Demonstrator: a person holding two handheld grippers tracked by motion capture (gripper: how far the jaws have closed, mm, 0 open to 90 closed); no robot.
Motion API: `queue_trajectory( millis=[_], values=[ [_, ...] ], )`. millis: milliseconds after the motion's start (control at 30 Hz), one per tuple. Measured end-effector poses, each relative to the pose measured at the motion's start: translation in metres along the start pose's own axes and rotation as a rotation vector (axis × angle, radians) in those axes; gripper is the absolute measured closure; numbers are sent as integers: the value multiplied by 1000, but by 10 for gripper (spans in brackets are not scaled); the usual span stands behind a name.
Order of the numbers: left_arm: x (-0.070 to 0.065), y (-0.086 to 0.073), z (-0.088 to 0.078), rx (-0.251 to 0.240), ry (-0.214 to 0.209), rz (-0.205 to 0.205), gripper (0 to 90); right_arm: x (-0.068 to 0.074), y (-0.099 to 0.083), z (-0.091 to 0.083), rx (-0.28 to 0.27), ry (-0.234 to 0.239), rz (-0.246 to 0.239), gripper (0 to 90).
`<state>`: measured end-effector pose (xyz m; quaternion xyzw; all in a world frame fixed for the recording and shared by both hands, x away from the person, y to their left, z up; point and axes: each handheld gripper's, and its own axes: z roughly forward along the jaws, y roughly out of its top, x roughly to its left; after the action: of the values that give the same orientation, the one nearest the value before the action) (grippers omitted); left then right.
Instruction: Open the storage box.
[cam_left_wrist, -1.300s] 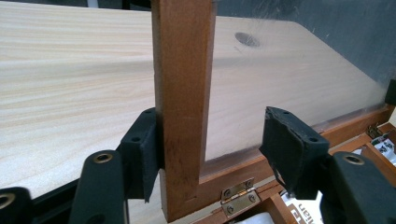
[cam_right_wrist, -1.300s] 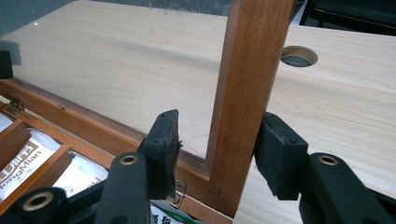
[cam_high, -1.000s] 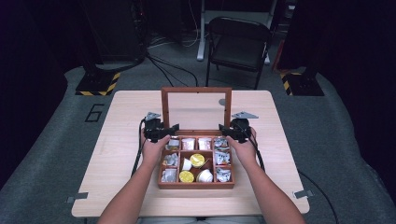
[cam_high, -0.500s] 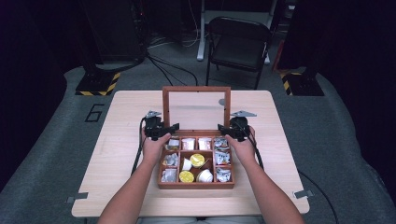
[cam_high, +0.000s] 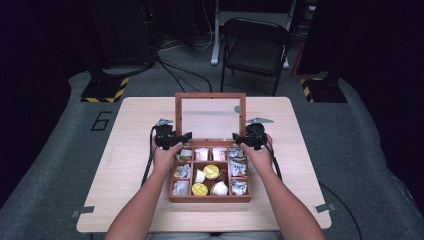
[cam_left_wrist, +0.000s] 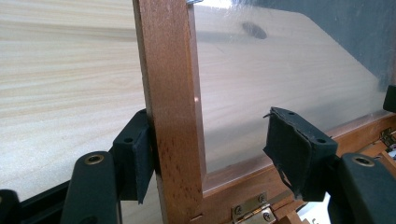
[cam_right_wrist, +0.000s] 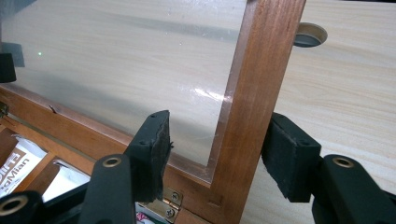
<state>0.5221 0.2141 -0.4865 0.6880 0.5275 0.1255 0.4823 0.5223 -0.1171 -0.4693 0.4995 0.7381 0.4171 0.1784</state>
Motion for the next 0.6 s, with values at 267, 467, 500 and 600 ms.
queue_trajectory(
  millis=[267,467,500,600],
  values=[
    [0,2,4,33,-2,-9,334,-1,0,2,7,7,24,430],
    [3,4,6,60,-6,-9,318,-3,0,3,12,7,40,428],
    [3,4,7,61,-11,-23,318,-4,-1,4,13,11,38,426],
    [4,3,8,62,-13,-32,317,-4,-1,5,17,15,45,425]
  ],
)
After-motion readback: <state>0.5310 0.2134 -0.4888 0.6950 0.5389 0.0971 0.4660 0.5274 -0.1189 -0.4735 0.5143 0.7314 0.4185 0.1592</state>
